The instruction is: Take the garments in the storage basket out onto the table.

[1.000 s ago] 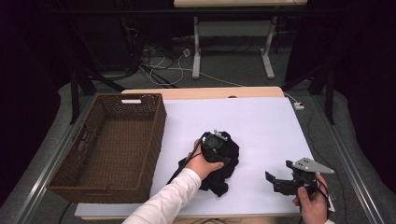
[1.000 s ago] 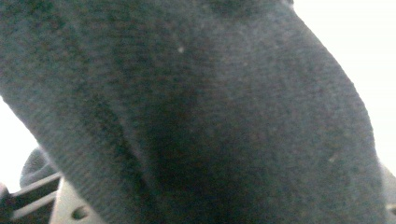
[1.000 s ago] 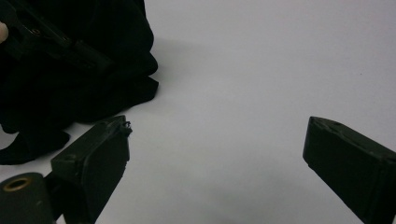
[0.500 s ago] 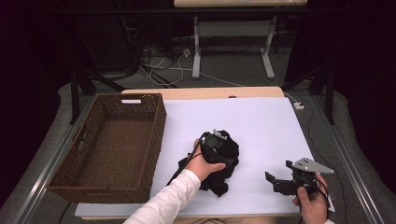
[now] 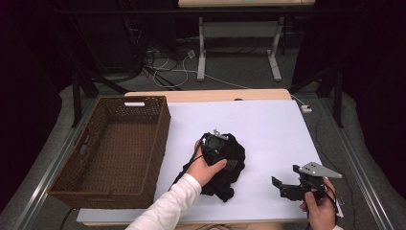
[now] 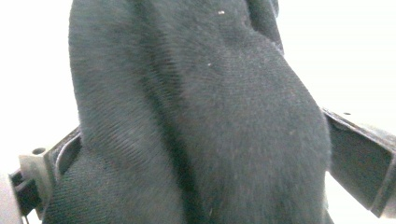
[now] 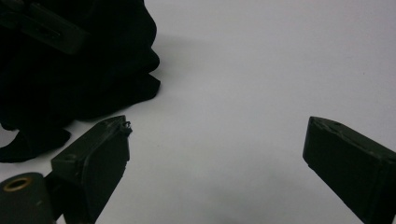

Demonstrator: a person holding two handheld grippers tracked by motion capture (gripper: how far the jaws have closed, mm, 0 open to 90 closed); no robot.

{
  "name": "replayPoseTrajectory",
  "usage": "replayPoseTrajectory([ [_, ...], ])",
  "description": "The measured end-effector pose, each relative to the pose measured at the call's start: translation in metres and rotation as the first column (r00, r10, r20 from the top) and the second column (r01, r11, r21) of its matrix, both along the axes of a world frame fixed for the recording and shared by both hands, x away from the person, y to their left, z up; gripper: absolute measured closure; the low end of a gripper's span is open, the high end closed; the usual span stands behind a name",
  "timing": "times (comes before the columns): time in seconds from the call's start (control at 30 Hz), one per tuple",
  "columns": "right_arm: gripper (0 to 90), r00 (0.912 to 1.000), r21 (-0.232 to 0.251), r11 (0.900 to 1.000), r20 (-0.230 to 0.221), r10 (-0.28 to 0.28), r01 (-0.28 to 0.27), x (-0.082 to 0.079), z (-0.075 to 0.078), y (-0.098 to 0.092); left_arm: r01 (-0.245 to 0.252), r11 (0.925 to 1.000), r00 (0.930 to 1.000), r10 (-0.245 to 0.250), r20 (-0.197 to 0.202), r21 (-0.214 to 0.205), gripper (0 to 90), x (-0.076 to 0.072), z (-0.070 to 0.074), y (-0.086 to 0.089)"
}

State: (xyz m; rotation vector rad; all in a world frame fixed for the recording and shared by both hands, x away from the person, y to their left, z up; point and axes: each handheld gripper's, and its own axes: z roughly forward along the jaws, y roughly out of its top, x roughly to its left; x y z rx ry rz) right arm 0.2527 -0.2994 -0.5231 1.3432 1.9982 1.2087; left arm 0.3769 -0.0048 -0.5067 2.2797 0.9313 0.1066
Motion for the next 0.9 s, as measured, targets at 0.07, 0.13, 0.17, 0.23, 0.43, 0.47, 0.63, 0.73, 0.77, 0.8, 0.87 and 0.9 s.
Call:
replayPoseTrajectory([
  [0.07, 6.6, 1.0000, -0.003, 1.0000, 0.001, 0.000, 0.000, 0.000, 0.000, 0.000, -0.005, 0.9999, 1.0000, 0.005, -0.003, -0.012, 0.2, -0.001, 0.003, 0.003],
  [0.13, 6.6, 1.0000, -0.005, 1.0000, 0.000, 0.000, 0.000, 0.000, 0.000, 0.000, -0.014, 0.9996, 0.9999, 0.014, -0.008, -0.025, 0.2, -0.002, 0.006, 0.006],
  [0.17, 6.6, 1.0000, -0.005, 1.0000, -0.001, 0.000, 0.000, 0.000, 0.000, 0.000, -0.023, 0.9993, 0.9997, 0.023, -0.005, -0.029, 0.2, -0.002, 0.007, 0.007],
  [0.23, 6.6, 1.0000, -0.007, 1.0000, -0.001, 0.002, -0.002, 0.000, 0.000, 0.000, -0.026, 0.9991, 0.9997, 0.026, -0.003, -0.032, 0.2, -0.004, 0.010, 0.010],
  [0.43, 6.6, 1.0000, -0.006, 1.0000, -0.004, 0.001, -0.001, 0.000, 0.000, 0.001, -0.031, 0.9971, 0.9988, 0.034, 0.036, -0.069, 0.2, -0.011, 0.017, 0.018],
  [0.47, 6.6, 1.0000, -0.006, 1.0000, -0.004, 0.001, -0.001, 0.000, 0.000, 0.001, -0.034, 0.9965, 0.9984, 0.037, 0.043, -0.076, 0.2, -0.013, 0.019, 0.019],
  [0.63, 6.6, 1.0000, -0.006, 1.0000, -0.005, 0.001, -0.001, 0.000, -0.001, 0.001, -0.042, 0.9917, 0.9970, 0.049, 0.059, -0.122, 0.2, -0.017, 0.026, 0.027],
  [0.73, 6.6, 1.0000, -0.008, 1.0000, -0.006, 0.003, -0.003, 0.000, -0.001, 0.001, -0.037, 0.9911, 0.9976, 0.044, 0.053, -0.128, 0.2, -0.020, 0.030, 0.033],
  [0.77, 6.6, 1.0000, -0.007, 1.0000, -0.007, 0.002, -0.002, 0.000, -0.001, 0.001, -0.034, 0.9919, 0.9973, 0.042, 0.061, -0.122, 0.2, -0.021, 0.030, 0.035],
  [0.8, 6.6, 1.0000, -0.007, 1.0000, -0.006, 0.002, -0.002, 0.000, -0.001, 0.001, -0.032, 0.9922, 0.9969, 0.041, 0.067, -0.120, 0.2, -0.023, 0.031, 0.036],
  [0.87, 6.6, 1.0000, -0.008, 1.0000, -0.010, 0.002, -0.002, 0.000, -0.001, 0.001, -0.032, 0.9929, 0.9961, 0.041, 0.078, -0.115, 0.2, -0.025, 0.032, 0.039],
  [0.9, 6.6, 1.0000, -0.005, 1.0000, -0.009, 0.004, -0.004, 0.000, -0.001, 0.001, -0.030, 0.9925, 0.9961, 0.040, 0.079, -0.118, 0.2, -0.028, 0.034, 0.041],
])
